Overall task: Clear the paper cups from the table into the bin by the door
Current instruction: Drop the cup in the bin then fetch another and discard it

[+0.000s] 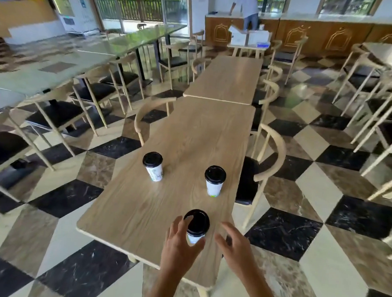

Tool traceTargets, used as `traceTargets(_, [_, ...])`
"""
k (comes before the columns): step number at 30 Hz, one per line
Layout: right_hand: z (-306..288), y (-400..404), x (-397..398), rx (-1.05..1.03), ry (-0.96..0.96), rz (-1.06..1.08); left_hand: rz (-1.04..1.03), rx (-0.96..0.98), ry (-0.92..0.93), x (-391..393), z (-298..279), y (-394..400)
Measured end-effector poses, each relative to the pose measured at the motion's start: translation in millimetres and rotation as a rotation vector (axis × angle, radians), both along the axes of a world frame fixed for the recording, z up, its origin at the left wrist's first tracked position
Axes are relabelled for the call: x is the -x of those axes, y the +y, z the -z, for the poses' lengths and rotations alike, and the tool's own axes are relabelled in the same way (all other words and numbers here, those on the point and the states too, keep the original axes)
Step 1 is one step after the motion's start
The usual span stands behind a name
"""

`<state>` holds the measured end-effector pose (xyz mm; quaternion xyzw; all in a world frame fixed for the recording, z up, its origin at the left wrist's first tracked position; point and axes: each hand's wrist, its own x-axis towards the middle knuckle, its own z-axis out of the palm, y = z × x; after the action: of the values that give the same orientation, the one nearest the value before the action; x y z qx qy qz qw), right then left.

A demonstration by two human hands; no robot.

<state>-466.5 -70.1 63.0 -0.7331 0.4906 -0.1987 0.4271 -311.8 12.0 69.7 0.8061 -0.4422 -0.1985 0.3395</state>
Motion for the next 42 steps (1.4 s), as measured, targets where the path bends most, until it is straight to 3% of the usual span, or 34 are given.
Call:
traceTargets(9, [46.2,-33.7,-28.1,-0.197,0.047,0.131,0.202,-0.142,-0.145,-24.9,46.2,-58.0])
traceTargets(15, [63.0,-38.2,-35.9,-0.254,0.066,0.179,0.229,-0.105,-0.181,-30.7,62.6,-68.5])
traceTargets(18, [66.7,-38.5,-40.2,-0.258,0.075,0.196,0.148,-0.042,-0.086,-37.2,59.1,-72.0])
traceTargets(22, [62.1,-42.9,-47.6,-0.237,0.073,0.224,-0.004,0.022,0.247,-55.4,43.6,-82.8])
traceTargets(30, [35.8,-36.1,-56.2,-0.206,-0.021,0.313,0.061,0.116,0.583,-74.4,10.0,-87.0])
traceTargets(34, [15.1,-16.1,-34.6,-0.180,-0.038,0.415,0.116,0.113,0.655,-57.9,11.4,-84.8])
traceTargets(36, [3.4,25.1,12.8,-0.117,-0.070,0.644,0.330,0.064,0.674,-6.1,-6.0,-71.5])
traceTargets(42, [-3.3,50.7,41.6,-0.158,-0.051,0.707,0.397,0.092,0.707,27.3,-5.0,-67.4])
